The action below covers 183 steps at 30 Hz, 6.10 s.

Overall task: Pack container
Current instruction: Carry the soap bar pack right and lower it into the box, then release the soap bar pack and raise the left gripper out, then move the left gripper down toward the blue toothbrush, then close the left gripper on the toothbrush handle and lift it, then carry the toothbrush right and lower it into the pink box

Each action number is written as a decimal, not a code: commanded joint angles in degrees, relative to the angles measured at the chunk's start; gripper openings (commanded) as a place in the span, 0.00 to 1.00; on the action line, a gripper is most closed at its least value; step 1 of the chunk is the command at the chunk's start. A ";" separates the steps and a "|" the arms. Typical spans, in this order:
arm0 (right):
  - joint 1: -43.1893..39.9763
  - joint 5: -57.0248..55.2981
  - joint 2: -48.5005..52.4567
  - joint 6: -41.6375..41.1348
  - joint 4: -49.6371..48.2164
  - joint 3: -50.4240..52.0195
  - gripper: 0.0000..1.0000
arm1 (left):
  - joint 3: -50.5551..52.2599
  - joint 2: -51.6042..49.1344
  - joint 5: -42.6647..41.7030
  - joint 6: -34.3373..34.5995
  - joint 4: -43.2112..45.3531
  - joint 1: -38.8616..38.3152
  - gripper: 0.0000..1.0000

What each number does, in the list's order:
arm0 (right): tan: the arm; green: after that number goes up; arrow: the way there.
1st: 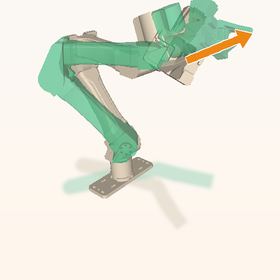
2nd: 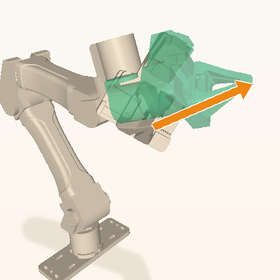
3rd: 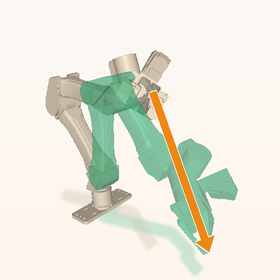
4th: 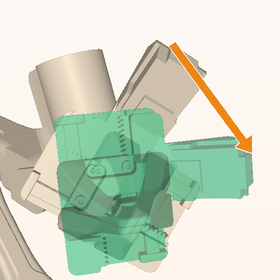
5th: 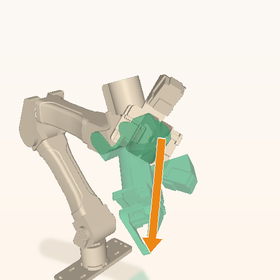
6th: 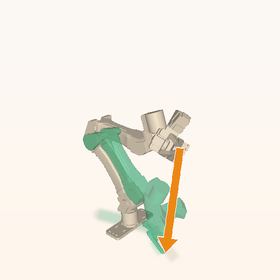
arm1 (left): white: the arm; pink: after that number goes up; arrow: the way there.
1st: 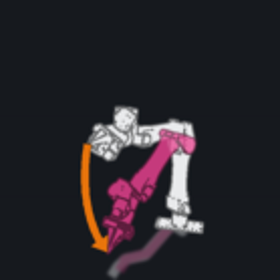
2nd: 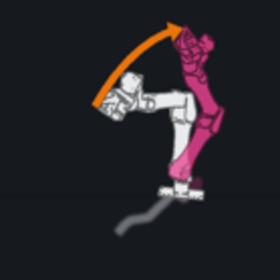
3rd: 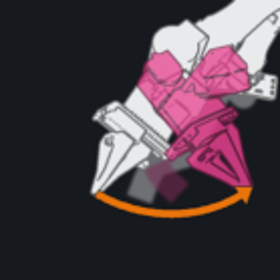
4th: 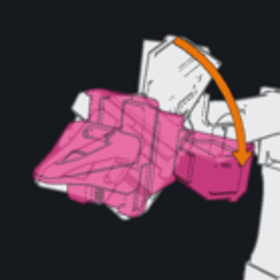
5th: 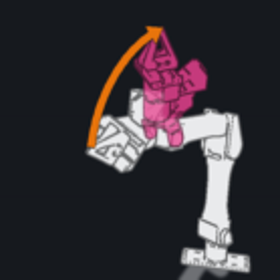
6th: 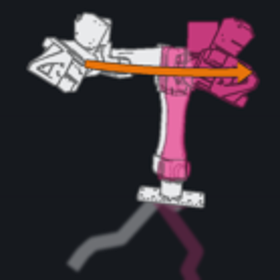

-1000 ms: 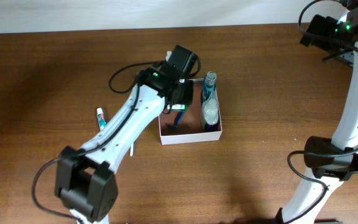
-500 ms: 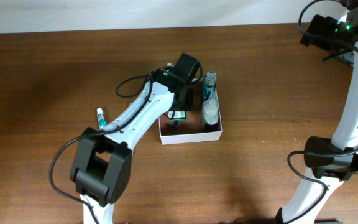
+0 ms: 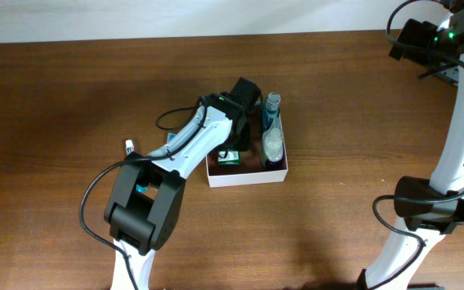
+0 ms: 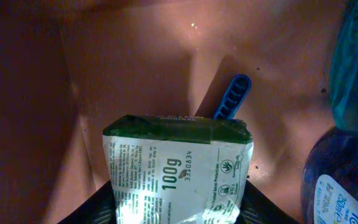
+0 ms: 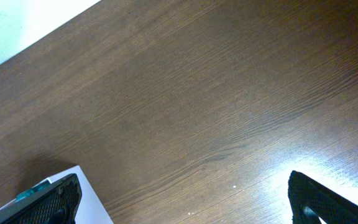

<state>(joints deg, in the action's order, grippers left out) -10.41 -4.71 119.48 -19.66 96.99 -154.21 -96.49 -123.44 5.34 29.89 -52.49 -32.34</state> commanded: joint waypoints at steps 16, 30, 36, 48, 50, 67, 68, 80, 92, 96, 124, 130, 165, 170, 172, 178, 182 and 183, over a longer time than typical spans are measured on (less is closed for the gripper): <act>-0.15 -0.48 -0.83 -0.09 0.33 -0.09 0.99 | -0.92 -0.04 0.48 0.46 0.15 1.44 0.38; -0.15 -0.48 -0.83 -0.09 0.31 -0.09 0.99 | -1.33 0.02 0.46 0.39 -0.09 1.77 0.62; -0.15 -0.48 -0.83 -0.09 0.33 -0.09 0.99 | -9.20 0.04 0.44 -1.73 -4.09 1.75 0.55; -0.15 -0.48 -0.83 -0.09 0.31 -0.09 0.99 | -25.66 0.07 0.48 -5.55 -14.58 3.48 0.55; -0.15 -0.48 -0.83 -0.09 0.31 -0.09 0.98 | -26.93 0.15 0.44 -5.53 -19.43 5.44 0.55; -0.15 -0.48 -0.83 -0.09 0.31 -0.09 0.98 | -25.22 0.33 0.02 -8.83 -29.70 15.56 0.63; -0.15 -0.48 -0.83 -0.09 0.33 -0.09 0.98 | -24.55 0.33 0.00 -9.03 -29.14 15.58 0.63; -0.15 -0.48 -0.83 -0.09 0.33 -0.09 0.99 | -12.55 0.33 0.02 -10.27 -23.71 16.13 0.53; -0.15 -0.48 -0.83 -0.09 0.33 -0.09 0.99 | 0.31 0.33 -0.13 -10.78 -18.51 17.90 0.54; -0.15 -0.48 -0.83 -0.09 0.31 -0.09 0.99 | 4.66 0.33 -2.56 -13.14 -15.02 18.27 0.54; -0.15 -0.48 -0.83 -0.09 0.33 -0.09 0.98 | 15.96 0.33 -2.38 -13.31 -5.11 18.25 0.25; -0.15 -0.48 -0.83 -0.09 0.31 -0.09 0.99 | 18.18 0.33 -2.38 -13.31 -4.96 18.25 0.20; -0.15 -0.48 -0.83 -0.09 0.33 -0.09 0.98 | 0.68 18.73 -9.44 -5.57 -12.33 18.08 0.01; -0.15 -0.48 -0.83 -0.09 0.33 -0.09 0.99 | 0.70 18.91 -10.97 -2.01 -11.85 15.67 0.01; -0.15 -0.48 -0.83 -0.09 0.33 -0.09 0.98 | 0.70 18.91 -10.95 -1.25 -10.47 13.88 0.01; -0.15 -0.48 -0.83 -0.09 0.31 -0.09 0.98 | 0.70 18.88 -10.93 0.33 -3.50 7.98 0.01; -0.15 -0.48 -0.83 -0.09 0.31 -0.09 0.98 | 0.72 18.88 -10.91 0.35 -0.17 5.22 0.01; -0.15 -0.48 -0.83 -0.09 0.31 -0.09 0.98 | 0.72 18.88 -10.67 0.35 0.48 4.70 0.01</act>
<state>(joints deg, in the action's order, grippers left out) -10.41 -4.71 119.48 -19.51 96.97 -154.19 -95.53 -104.66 -4.75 29.30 -53.41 -26.13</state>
